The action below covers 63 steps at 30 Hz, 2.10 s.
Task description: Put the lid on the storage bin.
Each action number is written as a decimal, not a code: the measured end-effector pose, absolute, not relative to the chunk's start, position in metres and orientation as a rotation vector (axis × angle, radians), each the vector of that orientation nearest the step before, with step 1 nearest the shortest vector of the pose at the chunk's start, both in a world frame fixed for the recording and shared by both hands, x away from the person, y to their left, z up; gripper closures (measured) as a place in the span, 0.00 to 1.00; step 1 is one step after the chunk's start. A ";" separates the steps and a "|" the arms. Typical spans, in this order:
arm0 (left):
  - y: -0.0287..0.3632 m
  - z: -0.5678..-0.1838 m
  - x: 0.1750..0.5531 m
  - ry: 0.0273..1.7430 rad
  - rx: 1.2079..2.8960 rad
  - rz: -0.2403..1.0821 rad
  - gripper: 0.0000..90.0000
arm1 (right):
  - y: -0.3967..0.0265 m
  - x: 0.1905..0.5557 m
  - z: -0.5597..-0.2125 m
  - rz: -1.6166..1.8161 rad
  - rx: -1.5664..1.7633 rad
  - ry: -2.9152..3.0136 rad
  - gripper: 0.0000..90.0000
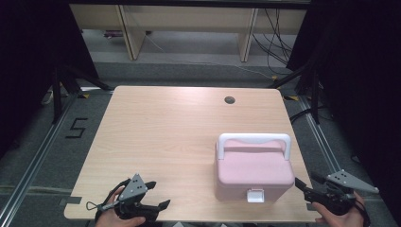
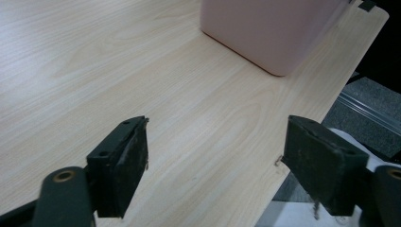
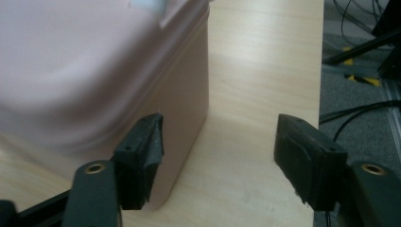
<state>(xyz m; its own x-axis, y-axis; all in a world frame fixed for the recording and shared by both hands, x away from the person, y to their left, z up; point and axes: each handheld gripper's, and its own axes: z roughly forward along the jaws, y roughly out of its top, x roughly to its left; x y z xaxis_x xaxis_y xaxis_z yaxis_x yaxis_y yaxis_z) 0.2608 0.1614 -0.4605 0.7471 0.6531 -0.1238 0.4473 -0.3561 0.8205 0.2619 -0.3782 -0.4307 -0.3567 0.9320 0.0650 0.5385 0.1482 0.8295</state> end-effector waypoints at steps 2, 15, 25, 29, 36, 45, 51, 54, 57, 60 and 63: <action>0.163 -0.460 0.260 0.823 2.020 0.287 0.21 | -0.378 0.259 -0.434 1.102 1.423 1.966 0.36; 0.167 -0.466 0.248 0.800 2.019 0.313 0.17 | -0.365 0.238 -0.457 1.068 1.440 2.016 0.31; 0.166 -0.473 0.239 0.794 2.065 0.347 0.17 | -0.366 0.234 -0.467 1.025 1.354 2.079 0.28; 0.163 -0.475 0.237 0.792 2.046 0.354 0.17 | -0.364 0.233 -0.472 1.001 1.339 2.096 0.27; 0.160 -0.477 0.236 0.763 2.084 0.360 0.17 | -0.365 0.231 -0.476 0.984 1.332 2.106 0.26; 0.160 -0.478 0.236 0.766 2.073 0.359 0.17 | -0.366 0.229 -0.482 0.975 1.329 2.126 0.25; 0.160 -0.479 0.236 0.757 2.091 0.365 0.17 | -0.363 0.228 -0.485 0.971 1.361 2.141 0.25; 0.159 -0.480 0.236 0.756 2.091 0.362 0.17 | -0.363 0.228 -0.487 0.965 1.363 2.139 0.25; 0.159 -0.480 0.236 0.758 2.094 0.366 0.17 | -0.362 0.227 -0.487 0.969 1.385 2.152 0.24; 0.159 -0.480 0.236 0.758 2.095 0.365 0.17 | -0.364 0.228 -0.487 0.959 1.347 2.157 0.24; 0.160 -0.480 0.237 0.749 2.114 0.371 0.17 | -0.364 0.228 -0.488 0.958 1.336 2.157 0.24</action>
<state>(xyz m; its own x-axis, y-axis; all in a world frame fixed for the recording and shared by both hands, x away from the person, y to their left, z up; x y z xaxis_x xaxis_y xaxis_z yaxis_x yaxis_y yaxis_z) 0.2367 0.1601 -0.4799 0.7773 0.6292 -0.0014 0.3798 -0.4675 0.7983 0.2284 -0.3640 -0.4884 -0.4455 0.8953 0.0011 0.6010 0.2982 0.7416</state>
